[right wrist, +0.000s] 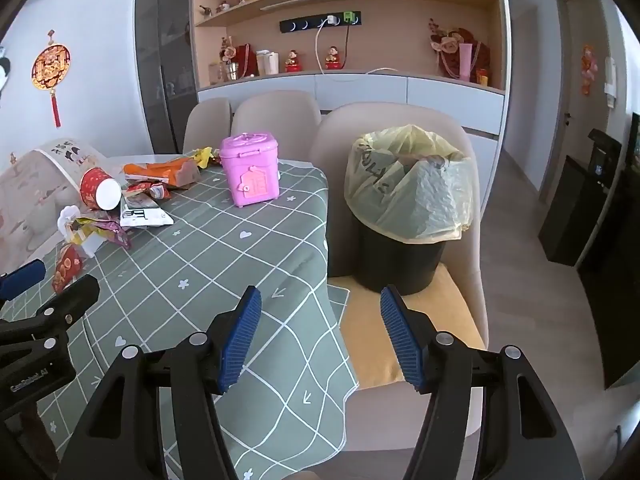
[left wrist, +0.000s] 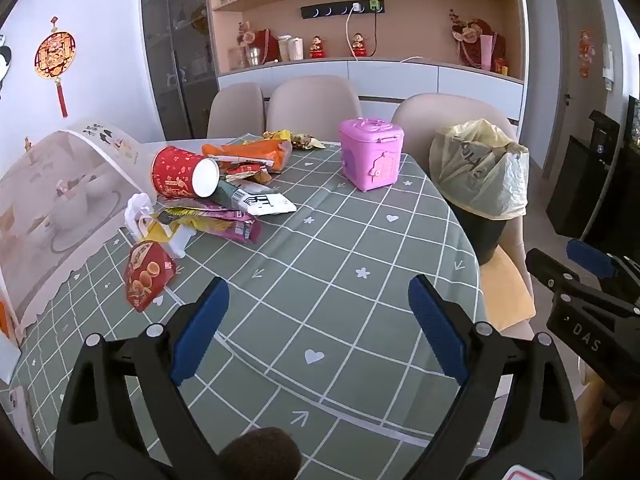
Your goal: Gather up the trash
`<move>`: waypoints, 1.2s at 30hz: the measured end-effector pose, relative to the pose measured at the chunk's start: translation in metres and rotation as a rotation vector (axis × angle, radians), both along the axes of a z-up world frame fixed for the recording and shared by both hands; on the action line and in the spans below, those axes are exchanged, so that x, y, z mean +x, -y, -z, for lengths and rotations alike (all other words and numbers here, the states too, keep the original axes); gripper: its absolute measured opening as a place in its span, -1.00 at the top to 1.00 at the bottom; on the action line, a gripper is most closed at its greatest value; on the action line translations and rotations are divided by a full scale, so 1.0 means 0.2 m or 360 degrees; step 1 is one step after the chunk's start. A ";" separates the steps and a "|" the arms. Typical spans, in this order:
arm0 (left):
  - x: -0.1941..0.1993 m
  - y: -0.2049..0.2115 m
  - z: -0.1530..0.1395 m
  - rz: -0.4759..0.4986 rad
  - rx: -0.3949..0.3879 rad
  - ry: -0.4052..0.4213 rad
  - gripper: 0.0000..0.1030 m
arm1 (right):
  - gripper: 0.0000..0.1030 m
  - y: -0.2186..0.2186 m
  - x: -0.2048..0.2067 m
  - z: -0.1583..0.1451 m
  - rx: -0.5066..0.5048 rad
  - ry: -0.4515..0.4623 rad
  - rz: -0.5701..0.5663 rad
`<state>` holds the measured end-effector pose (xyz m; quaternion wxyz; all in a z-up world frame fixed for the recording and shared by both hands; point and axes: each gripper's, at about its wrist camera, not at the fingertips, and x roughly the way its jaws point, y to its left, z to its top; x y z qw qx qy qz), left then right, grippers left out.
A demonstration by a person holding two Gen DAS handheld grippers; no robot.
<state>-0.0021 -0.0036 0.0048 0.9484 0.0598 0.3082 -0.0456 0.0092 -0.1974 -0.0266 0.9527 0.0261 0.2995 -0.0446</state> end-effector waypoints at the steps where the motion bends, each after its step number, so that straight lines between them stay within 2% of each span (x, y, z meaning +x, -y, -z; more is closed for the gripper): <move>1: 0.00 0.00 0.00 0.0006 -0.0006 0.0003 -0.69 | -0.14 0.00 0.00 0.00 0.0002 0.0004 0.0000; 12: -0.01 0.02 0.00 0.0099 -0.0051 -0.0002 -0.69 | -0.14 0.05 0.00 0.01 0.0010 0.0004 0.0015; 36: -0.01 0.02 -0.01 0.0083 -0.0068 -0.0007 -0.69 | -0.14 0.04 -0.02 -0.01 0.0014 0.0022 0.0044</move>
